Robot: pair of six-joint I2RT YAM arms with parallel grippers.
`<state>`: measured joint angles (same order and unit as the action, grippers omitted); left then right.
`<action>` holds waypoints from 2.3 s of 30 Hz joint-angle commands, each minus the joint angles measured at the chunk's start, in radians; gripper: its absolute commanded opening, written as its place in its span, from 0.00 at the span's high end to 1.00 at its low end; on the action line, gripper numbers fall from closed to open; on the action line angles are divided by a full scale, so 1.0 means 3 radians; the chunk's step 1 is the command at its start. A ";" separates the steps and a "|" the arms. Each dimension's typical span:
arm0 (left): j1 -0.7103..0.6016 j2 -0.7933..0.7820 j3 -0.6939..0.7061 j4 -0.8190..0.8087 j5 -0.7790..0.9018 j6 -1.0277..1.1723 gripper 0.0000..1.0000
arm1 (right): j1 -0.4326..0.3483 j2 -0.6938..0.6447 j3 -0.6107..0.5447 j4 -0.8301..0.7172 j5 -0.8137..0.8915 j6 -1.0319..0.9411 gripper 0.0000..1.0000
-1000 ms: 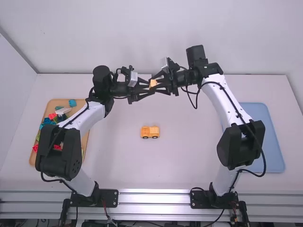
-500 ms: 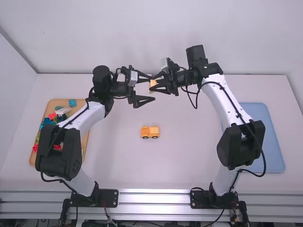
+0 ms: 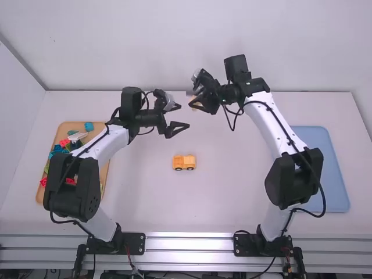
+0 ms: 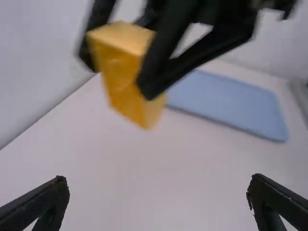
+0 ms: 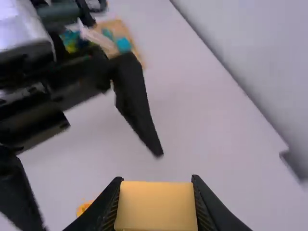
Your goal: Assemble lego blocks to make yellow taxi
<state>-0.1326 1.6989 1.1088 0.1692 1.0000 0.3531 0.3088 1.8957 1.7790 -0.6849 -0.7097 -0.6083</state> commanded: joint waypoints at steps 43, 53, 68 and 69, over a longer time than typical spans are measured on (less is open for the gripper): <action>0.1537 -0.2772 -0.2244 0.0919 -0.2441 -0.0514 0.01 | 0.1616 0.1189 0.0192 -0.0482 0.1811 -0.0298 0.89; 0.1513 -0.2772 -0.2244 0.0852 -0.2445 -0.0465 0.01 | 0.1569 0.1542 0.0526 -0.0637 0.1781 -0.0556 0.92; 0.1514 -0.2772 -0.2244 0.0820 -0.2527 -0.0467 0.01 | 0.1670 0.1542 0.0516 -0.0612 0.1541 -0.0698 0.96; 0.1513 -0.2772 -0.2244 0.0815 -0.2527 -0.0465 0.01 | 0.1675 0.1542 0.0507 -0.0609 0.1514 -0.0711 0.96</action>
<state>0.3237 0.8787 0.4427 0.4160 0.2489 0.2066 0.8001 2.3394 1.9118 -0.8639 -0.2237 -0.8070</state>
